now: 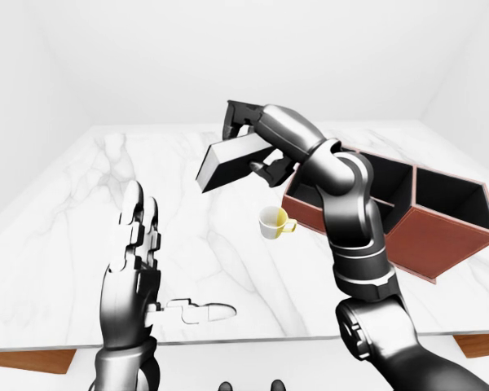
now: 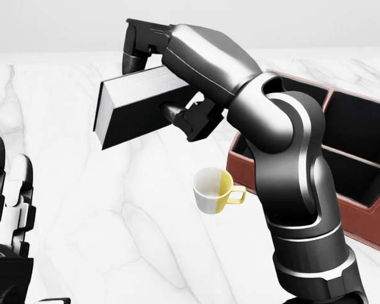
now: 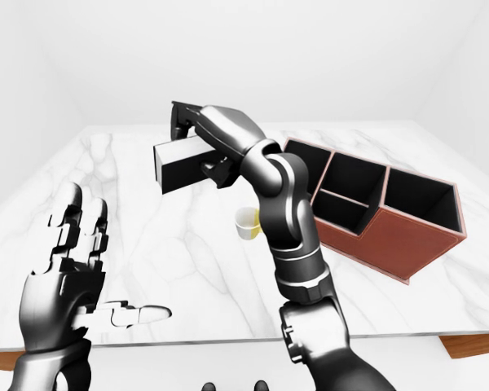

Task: Pick up the book and place it in the caddy.

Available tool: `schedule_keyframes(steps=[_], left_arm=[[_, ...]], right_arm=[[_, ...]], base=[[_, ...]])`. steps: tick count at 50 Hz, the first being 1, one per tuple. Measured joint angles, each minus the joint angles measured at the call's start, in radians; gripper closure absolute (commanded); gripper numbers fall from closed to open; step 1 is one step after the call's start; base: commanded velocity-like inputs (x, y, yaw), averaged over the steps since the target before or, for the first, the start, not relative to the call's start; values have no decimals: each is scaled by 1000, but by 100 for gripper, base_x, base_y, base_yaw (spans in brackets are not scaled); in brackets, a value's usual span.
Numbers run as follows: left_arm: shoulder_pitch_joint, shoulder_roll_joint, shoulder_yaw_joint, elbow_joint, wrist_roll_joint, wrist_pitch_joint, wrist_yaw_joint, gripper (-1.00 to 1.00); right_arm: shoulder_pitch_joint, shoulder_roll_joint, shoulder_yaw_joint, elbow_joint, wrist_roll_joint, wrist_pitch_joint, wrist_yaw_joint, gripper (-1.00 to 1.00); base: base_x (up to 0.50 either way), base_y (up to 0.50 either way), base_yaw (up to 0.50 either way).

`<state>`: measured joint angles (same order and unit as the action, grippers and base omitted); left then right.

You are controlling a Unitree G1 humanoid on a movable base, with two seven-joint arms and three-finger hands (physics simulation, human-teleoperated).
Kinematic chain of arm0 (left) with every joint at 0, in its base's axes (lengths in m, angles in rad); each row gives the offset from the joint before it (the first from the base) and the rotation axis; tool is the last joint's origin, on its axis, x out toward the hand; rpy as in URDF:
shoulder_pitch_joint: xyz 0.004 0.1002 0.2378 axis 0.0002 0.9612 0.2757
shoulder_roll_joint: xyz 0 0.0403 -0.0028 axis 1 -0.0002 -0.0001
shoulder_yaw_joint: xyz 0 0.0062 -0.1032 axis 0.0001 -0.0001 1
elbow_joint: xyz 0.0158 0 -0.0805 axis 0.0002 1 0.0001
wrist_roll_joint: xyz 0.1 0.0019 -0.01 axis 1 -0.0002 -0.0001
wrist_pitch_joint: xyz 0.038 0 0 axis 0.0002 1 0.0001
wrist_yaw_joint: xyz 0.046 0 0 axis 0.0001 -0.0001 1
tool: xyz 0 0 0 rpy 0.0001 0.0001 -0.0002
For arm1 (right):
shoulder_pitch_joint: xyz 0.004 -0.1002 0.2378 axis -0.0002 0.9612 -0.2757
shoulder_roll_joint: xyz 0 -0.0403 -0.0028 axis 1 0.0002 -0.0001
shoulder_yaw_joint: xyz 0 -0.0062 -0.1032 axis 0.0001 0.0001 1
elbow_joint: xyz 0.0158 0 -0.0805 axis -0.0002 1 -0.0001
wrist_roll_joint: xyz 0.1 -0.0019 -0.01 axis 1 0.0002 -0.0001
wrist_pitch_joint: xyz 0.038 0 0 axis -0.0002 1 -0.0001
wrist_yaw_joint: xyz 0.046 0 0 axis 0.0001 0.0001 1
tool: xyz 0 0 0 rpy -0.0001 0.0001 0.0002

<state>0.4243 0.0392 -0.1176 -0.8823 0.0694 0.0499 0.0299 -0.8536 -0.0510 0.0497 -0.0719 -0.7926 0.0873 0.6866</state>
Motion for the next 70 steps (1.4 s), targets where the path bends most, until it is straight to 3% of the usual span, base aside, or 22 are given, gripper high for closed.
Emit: schedule_keyframes(steps=[60, 70], left_arm=[[-9, -8, 4, 1, 1, 7, -9, -100], [-85, -13, 3, 36, -1, 37, -21, -100]], right_arm=[[-1, -29, 13, -9, 48, 0, -19, 100], [119, -81, -34, -194, 41, 0, -18, 100]], base=[[0, 0, 0], [0, 0, 0]])
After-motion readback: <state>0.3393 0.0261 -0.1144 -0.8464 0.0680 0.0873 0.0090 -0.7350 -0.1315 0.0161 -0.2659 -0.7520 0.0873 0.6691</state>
